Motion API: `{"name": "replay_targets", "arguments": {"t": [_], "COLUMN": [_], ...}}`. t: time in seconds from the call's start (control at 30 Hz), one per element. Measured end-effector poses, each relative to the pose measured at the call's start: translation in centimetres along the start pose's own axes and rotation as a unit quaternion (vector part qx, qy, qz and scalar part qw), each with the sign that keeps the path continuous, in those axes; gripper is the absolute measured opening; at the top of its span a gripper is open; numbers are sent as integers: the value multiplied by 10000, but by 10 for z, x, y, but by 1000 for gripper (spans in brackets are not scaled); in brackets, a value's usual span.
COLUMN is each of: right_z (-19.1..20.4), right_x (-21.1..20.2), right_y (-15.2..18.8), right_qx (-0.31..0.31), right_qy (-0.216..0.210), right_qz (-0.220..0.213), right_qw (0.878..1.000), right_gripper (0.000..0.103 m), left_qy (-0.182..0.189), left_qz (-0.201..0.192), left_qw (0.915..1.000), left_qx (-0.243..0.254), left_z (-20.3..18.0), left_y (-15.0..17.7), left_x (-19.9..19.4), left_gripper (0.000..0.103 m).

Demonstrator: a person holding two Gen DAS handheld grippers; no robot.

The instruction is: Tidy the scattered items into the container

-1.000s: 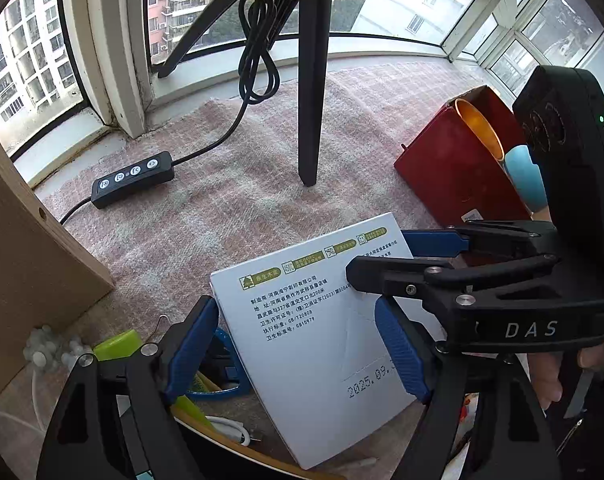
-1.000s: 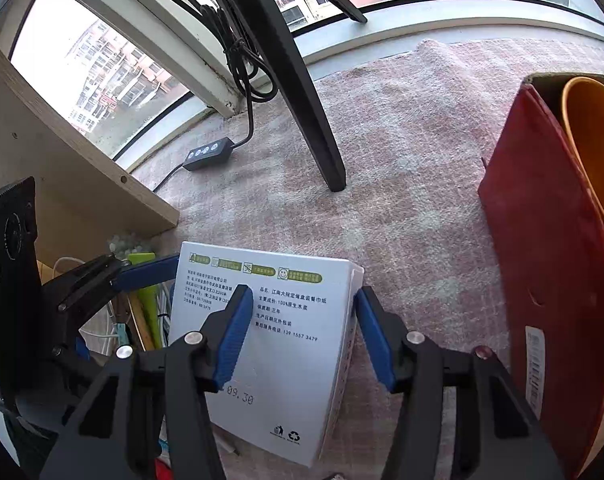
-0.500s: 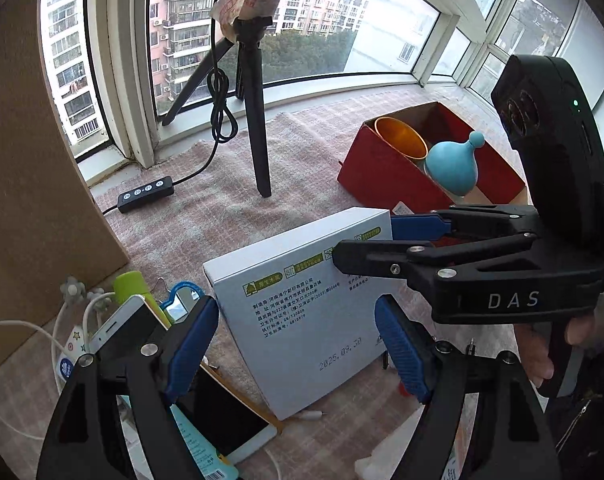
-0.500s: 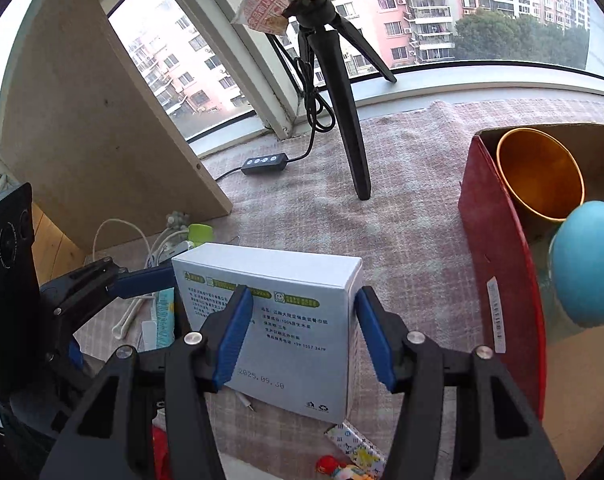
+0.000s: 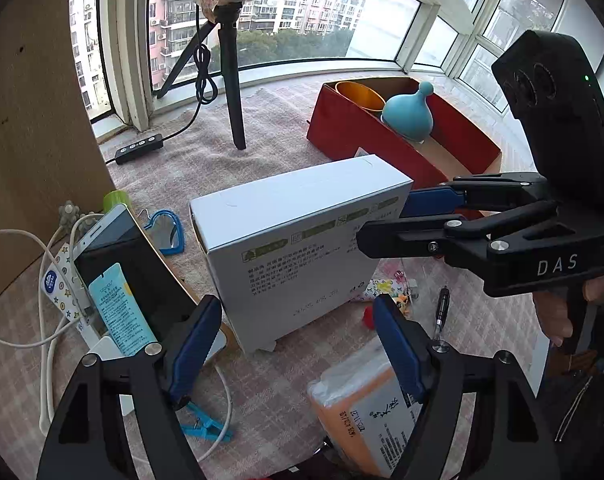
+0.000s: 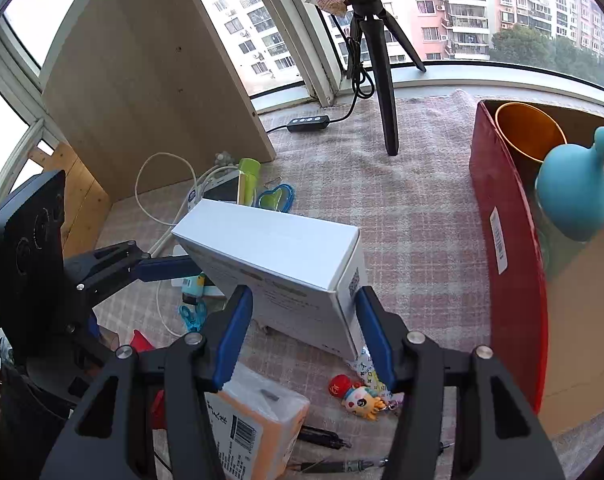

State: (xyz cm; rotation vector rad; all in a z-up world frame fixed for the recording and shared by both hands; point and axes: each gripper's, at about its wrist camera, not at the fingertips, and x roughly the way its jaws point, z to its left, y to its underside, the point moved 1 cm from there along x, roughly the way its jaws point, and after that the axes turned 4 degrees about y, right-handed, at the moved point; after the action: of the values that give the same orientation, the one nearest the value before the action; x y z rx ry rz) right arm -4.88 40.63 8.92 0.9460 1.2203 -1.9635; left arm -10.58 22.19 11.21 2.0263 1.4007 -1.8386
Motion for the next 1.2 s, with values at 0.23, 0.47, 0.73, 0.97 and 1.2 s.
{"name": "replay_targets", "arguments": {"t": [0.23, 0.47, 0.73, 0.97, 1.2], "right_z": [5, 15, 29, -6, -4], "right_x": [0, 1, 3, 17, 29], "right_y": [2, -7, -12, -2, 3], "right_qx": [-138, -880, -1571, -1091, -783], "right_qy": [150, 516, 777, 352, 431], "right_qz": [-124, -569, -699, -230, -36], "right_qw": [9997, 9932, 9820, 9931, 9960], "right_gripper": [54, 42, 23, 22, 33], "left_qy": [-83, 31, 86, -13, -102], "left_qz": [-50, -108, -227, -599, -571], "left_qw": [9999, 9999, 9996, 9954, 9950], "left_qx": [-95, -122, 111, -750, -811], "left_z": [-1, -2, -22, 39, 60], "left_y": [-3, -1, -3, 0, -12], "left_x": [1, 1, 2, -9, -16], "left_gripper": [76, 76, 62, 63, 64]}}
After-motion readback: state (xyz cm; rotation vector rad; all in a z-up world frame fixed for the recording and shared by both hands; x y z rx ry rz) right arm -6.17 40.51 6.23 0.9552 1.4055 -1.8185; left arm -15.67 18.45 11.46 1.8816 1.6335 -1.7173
